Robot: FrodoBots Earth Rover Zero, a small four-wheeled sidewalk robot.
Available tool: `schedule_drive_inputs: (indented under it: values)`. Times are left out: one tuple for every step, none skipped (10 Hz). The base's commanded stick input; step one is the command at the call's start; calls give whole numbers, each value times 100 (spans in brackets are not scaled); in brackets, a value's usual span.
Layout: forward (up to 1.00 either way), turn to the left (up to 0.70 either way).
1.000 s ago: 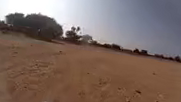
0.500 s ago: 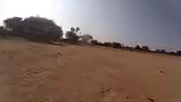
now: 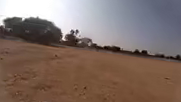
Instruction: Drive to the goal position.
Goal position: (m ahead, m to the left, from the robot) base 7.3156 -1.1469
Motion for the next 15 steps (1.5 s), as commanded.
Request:
schedule_drive_inputs:
  values:
    - [70, 0]
    - [70, 0]
    - [70, 0]
    - [70, 0]
    - [70, 0]
    - [70, 0]
    - [70, 0]
    - [70, 0]
    - [70, 0]
    - [70, 0]
    - [70, 0]
    - [70, 0]
    - [70, 0]
    - [70, 0]
    - [70, -35]
